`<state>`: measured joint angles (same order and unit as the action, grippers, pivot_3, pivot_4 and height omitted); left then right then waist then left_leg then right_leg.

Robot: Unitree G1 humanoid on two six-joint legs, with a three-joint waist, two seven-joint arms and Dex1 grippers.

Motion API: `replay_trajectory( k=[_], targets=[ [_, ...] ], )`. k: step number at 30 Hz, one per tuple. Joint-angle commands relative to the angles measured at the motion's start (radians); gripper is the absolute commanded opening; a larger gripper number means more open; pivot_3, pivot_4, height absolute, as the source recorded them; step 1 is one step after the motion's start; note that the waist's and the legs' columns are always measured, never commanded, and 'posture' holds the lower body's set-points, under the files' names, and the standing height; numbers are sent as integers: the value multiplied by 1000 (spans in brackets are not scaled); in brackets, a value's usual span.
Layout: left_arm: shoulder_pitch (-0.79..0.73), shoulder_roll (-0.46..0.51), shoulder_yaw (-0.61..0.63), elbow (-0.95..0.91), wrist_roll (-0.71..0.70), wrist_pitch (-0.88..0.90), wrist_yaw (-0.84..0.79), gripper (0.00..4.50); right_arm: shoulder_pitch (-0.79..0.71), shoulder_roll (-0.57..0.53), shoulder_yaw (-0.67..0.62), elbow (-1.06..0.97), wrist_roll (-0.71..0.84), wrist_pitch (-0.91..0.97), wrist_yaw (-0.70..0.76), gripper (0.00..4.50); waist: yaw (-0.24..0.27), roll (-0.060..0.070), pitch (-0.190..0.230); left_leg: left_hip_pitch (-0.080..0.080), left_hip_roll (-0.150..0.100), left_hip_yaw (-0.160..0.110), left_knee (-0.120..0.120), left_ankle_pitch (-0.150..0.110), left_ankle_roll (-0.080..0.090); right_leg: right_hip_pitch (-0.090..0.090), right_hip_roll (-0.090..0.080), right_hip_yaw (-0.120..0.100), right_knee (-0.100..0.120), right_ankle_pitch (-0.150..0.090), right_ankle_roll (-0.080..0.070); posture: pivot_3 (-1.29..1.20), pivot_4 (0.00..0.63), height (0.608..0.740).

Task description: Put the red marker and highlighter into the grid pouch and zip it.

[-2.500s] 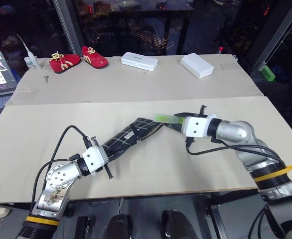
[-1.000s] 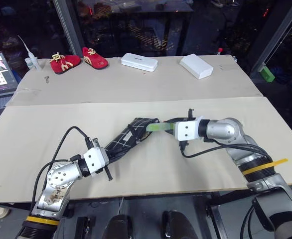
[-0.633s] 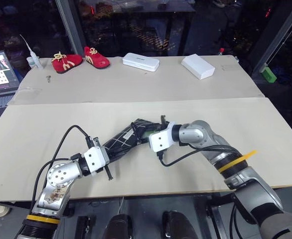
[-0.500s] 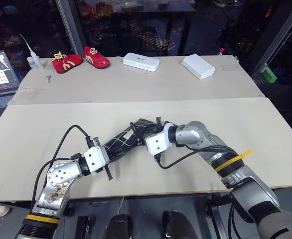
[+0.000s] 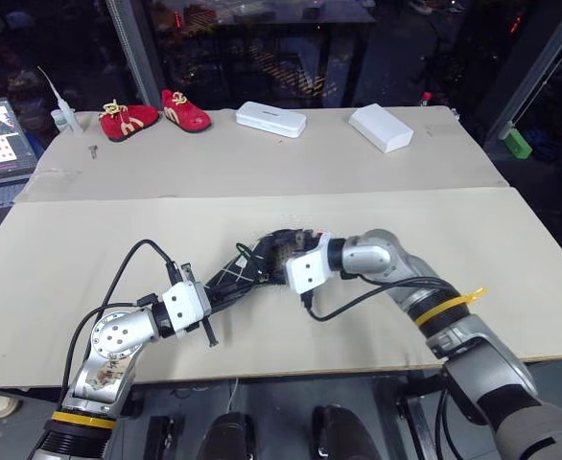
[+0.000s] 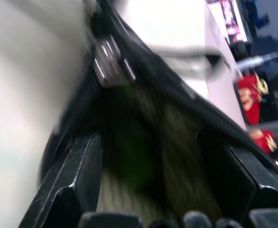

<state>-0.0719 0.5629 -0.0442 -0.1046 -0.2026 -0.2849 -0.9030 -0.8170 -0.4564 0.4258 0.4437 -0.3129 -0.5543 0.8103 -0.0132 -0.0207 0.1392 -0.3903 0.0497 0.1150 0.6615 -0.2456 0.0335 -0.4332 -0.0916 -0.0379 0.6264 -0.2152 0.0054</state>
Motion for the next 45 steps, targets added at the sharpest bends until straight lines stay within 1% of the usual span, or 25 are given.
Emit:
replay_trajectory(
  k=[1, 3, 4, 5, 7, 10, 14, 21, 25, 30, 32, 33, 34, 36, 37, 39, 40, 41, 45],
  targets=[
    [-6, -4, 5, -20, -16, -11, 6, 0, 5, -58, -102, -61, 181, 105, 116, 3238, 0, 0, 0, 0, 0, 0, 0, 0, 0, 0, 0, 0, 0, 0, 0, 0, 150, 740],
    [-1, -4, 6, -19, -15, -13, 7, 0, 57, -114, -139, -150, 315, 267, 245, 3238, 2, 0, 0, 0, 0, -1, 0, 0, 0, 0, 0, 0, 0, 0, 0, 0, 150, 740],
    [1, -4, 6, -18, -15, -14, 8, 0, 87, -149, -157, -206, 383, 377, 309, 3238, 2, 0, 0, 0, 0, -1, 0, 0, 0, 0, 0, 0, 0, 0, 0, 0, 150, 740],
    [3, -4, 6, -19, -14, -14, 9, 0, 109, -177, -171, -249, 431, 456, 351, 3238, 4, 0, 0, 0, 1, -2, 0, 0, 0, 1, 0, -1, 0, 0, 0, 0, 150, 740],
    [5, -5, 7, -19, -14, -14, 10, 0, 118, -215, -211, -267, 465, 532, 368, 3238, 2, 0, 0, 0, 1, -4, 0, -1, 1, 2, -1, -1, -1, 0, 0, 0, 150, 740],
    [5, -6, 8, -19, -14, -13, 13, 0, 97, -246, -242, -186, 419, 541, 323, 3238, -5, 0, 0, 2, 0, -4, 0, -1, 1, 2, -1, 0, -1, 1, -1, 0, 150, 740],
    [5, -6, 6, -19, -13, -14, 13, 0, 90, -242, -255, -92, 382, 527, 285, 3238, -3, 0, 0, 6, 0, -3, 0, -1, 1, 5, 0, 0, -1, 0, -2, 0, 150, 740],
    [1, -11, 5, -15, -12, -19, 14, 0, 92, -182, -243, 121, 322, 493, 225, 3238, -1, 0, 0, 3, 0, -1, 0, -1, 1, 5, 0, -1, -2, 0, -1, 0, 150, 740],
    [-1, -12, 4, -11, -11, -23, 14, 0, 32, -137, -244, 259, 282, 470, 163, 3238, -4, 0, 0, 4, 0, -1, 0, -1, 1, 6, 0, -1, -2, 0, -1, 0, 150, 740],
    [-7, -17, 5, -4, -8, -29, 17, 0, -33, -93, -243, 382, 252, 483, 132, 3238, -5, 0, 0, 4, 0, -2, 0, -1, 1, 5, 0, 0, -1, 0, -1, 0, 150, 740],
    [-5, -19, 5, -5, -6, -31, 19, 0, -48, -85, -240, 425, 235, 494, 114, 2739, -4, 0, 0, 4, 0, -1, 0, -1, 1, 5, 0, -1, -2, 0, -1, 0, 150, 740],
    [-5, -20, 5, -6, -5, -31, 20, 0, -54, -83, -240, 439, 230, 495, 109, 2617, -3, 0, 0, 4, 0, -1, 0, -1, 1, 5, 0, -1, -2, 0, -1, 0, 150, 740],
    [-5, -20, 5, -6, -5, -32, 21, 0, -55, -82, -242, 446, 234, 509, 123, 2366, -1, 0, 0, 4, 0, -1, 0, -1, 1, 5, 0, -1, -2, 0, -1, 0, 150, 740],
    [-6, -21, 7, -4, -3, -34, 23, 0, -42, -92, -251, 434, 260, 576, 193, 1646, 0, 0, 0, 3, 0, -1, 0, -1, 1, 5, -1, -1, -2, 0, -1, 0, 150, 740],
    [-7, -21, 7, -3, -3, -34, 24, 0, -38, -95, -254, 429, 266, 596, 213, 1377, 0, 0, 0, 4, 0, -2, 0, -1, 1, 6, -1, -1, -2, 0, -1, 0, 150, 740],
    [-8, -23, 6, 2, -1, -38, 27, 0, -6, -106, -260, 376, 298, 665, 282, 664, 1, 0, 0, 5, 0, -2, 0, -1, 1, 7, -1, -1, -2, 0, -1, 0, 150, 740],
    [-9, -24, 6, 4, 0, -40, 29, 0, 10, -111, -261, 350, 308, 692, 308, 524, 2, 0, 0, 5, 0, -2, 0, -1, 1, 8, -1, -1, -2, 0, -1, 0, 150, 740],
    [-10, -25, 5, 6, 0, -41, 30, 0, 21, -115, -261, 328, 315, 713, 324, 526, 2, 0, 0, 5, 0, -3, 0, -1, 1, 8, -1, -2, -2, 0, -1, 0, 150, 740],
    [-15, -29, 2, 11, 2, -44, 32, 0, 55, -127, -289, 261, 330, 743, 297, 526, 1, 0, 0, 5, 0, -4, 0, -1, 1, 8, -1, -2, -2, 0, -1, 0, 150, 740]
  ],
)
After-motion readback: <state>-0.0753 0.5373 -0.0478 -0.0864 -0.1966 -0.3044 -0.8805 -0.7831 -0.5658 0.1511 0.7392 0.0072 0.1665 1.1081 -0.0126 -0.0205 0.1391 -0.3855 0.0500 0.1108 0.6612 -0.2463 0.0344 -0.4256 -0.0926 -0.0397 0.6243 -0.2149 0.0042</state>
